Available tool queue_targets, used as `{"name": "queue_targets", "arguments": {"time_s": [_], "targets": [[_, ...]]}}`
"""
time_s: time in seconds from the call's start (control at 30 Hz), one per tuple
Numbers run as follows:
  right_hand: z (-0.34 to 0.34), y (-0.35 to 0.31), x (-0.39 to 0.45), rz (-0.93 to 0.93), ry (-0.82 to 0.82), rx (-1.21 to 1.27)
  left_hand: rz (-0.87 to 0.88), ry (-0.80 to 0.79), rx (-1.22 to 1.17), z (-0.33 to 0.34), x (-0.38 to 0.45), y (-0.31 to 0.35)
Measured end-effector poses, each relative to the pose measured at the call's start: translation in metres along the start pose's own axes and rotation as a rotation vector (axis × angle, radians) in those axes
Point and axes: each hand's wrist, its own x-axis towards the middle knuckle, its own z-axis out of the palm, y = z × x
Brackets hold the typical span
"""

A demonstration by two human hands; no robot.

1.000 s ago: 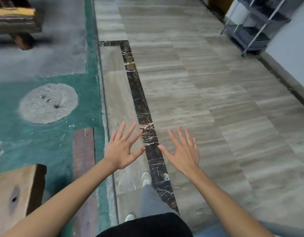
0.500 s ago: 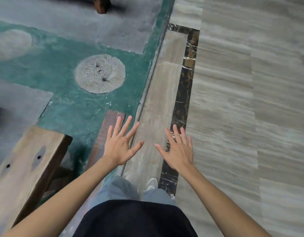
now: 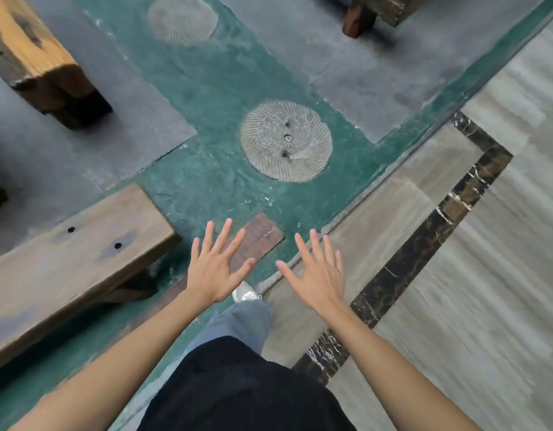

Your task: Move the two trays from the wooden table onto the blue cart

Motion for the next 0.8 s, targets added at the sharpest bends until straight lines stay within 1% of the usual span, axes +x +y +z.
{"name": "queue_targets", "arguments": {"time_s": [0.17, 0.3, 0.47, 0.63, 0.73, 0.8], "targets": [[-0.046, -0.040, 0.095, -0.148, -0.021, -0.050, -0.127, 0.028, -0.045, -0.031, 0.057, -0.019], [-0.074, -0.071, 0.153, -0.228, -0.044, -0.050, -0.248, 0.119, -0.107, -0.063, 0.090, -0.037], [-0.097, -0.107, 0.240, -0.351, -0.072, -0.054, -0.385, 0.164, -0.134, -0.088, 0.137, -0.060], [-0.122, -0.148, 0.340, -0.549, -0.052, -0.074, -0.495, 0.194, -0.152, -0.108, 0.203, -0.082], [-0.144, -0.177, 0.394, -0.686, -0.079, -0.123, -0.561, 0.211, -0.150, -0.130, 0.242, -0.092], [-0.159, -0.197, 0.420, -0.771, -0.093, -0.159, -0.597, 0.252, -0.153, -0.146, 0.262, -0.100]]}}
